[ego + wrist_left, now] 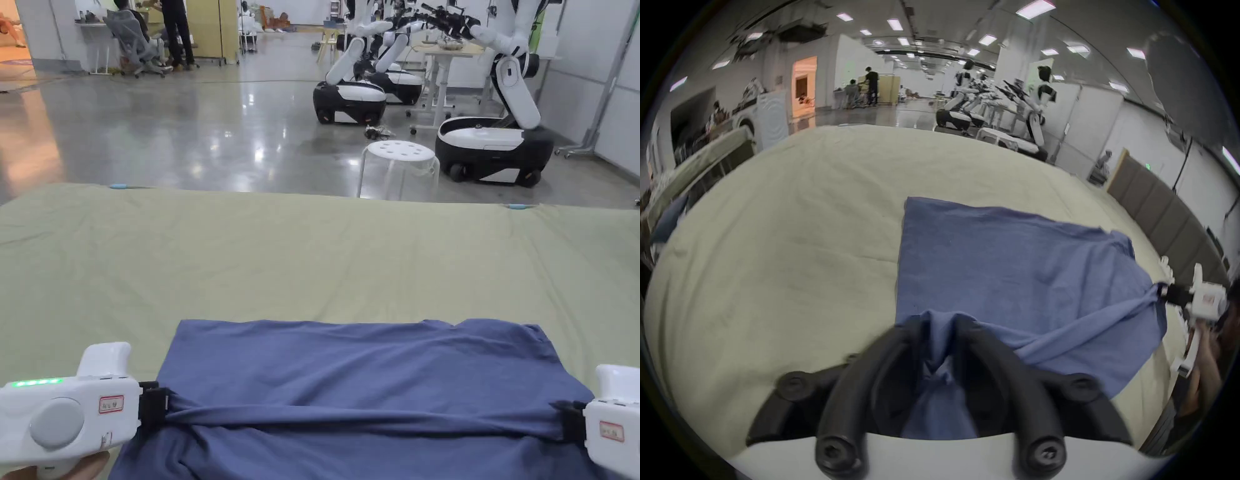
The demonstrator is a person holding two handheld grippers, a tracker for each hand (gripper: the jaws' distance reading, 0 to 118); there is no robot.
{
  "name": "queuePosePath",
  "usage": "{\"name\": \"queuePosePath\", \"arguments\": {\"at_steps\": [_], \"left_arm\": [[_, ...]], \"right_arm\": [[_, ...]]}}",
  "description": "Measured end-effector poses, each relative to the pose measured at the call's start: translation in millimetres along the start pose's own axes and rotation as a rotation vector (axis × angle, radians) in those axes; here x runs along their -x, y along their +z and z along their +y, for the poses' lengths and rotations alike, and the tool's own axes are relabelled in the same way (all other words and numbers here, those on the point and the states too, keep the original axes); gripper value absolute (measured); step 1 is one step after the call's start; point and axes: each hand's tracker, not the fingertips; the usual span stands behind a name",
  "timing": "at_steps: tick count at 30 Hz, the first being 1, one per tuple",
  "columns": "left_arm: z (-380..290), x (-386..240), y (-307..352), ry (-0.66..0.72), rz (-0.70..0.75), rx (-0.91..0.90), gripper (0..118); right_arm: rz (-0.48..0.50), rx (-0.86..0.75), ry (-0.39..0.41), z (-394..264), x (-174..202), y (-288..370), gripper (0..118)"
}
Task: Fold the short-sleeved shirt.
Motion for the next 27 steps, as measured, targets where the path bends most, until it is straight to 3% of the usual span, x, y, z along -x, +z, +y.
{"name": "queuePosePath", "arguments": {"at_steps": [1, 2, 3, 7, 10, 13, 16, 17, 18, 19, 21, 27], "left_arm": [[-2.7, 2.5, 6.3, 0.020, -0.016, -0.033, 62], [-4.8, 5.2, 14.9, 0.031, -0.029, -0.071, 64], [-7.4, 7.7, 26.0, 0.043, -0.042, -0.123, 65], [-19.8, 3.6, 100.6, 0.059, -0.080, -0.390, 65], [-38.3, -24.6, 161.9, -0.118, -0.001, -0.605, 64], [-58.8, -45.3, 196.8, -0.303, 0.104, -0.628, 64], [-75.0, -54.2, 218.6, -0.270, -0.013, -0.553, 61], [-78.4, -53.3, 222.8, -0.243, -0.067, -0.565, 58], [-82.7, -55.2, 227.7, -0.218, -0.097, -0.563, 37], [-86.9, -57.7, 230.7, -0.197, -0.075, -0.568, 10], [-95.0, -61.2, 234.3, -0.206, -0.050, -0.581, 3], [-104.5, -74.4, 240.2, -0.286, -0.005, -0.513, 2]], "right_arm": [[-0.009, 0.007, 0.001, -2.7, -0.5, -1.1, 45], [-0.008, 0.004, -0.005, -5.5, -2.9, 1.9, 69], [-0.003, -0.007, -0.022, -8.0, -7.2, 6.6, 73], [0.062, -0.185, -0.078, -15.8, -14.4, 63.2, 72], [0.084, -0.371, -0.058, -30.7, -5.6, 124.6, 73], [0.133, -0.498, -0.081, -50.7, 9.6, 178.6, 73], [0.152, -0.537, -0.072, -67.5, 26.2, 211.8, 73], [0.145, -0.544, -0.059, -72.3, 31.3, 218.6, 71], [0.136, -0.549, -0.036, -77.6, 37.2, 226.9, 66], [0.135, -0.545, -0.003, -79.9, 43.1, 230.6, 50], [0.135, -0.530, 0.045, -89.2, 53.8, 237.9, 0], [0.117, -0.538, 0.143, -106.2, 74.0, 242.5, 0]]}}
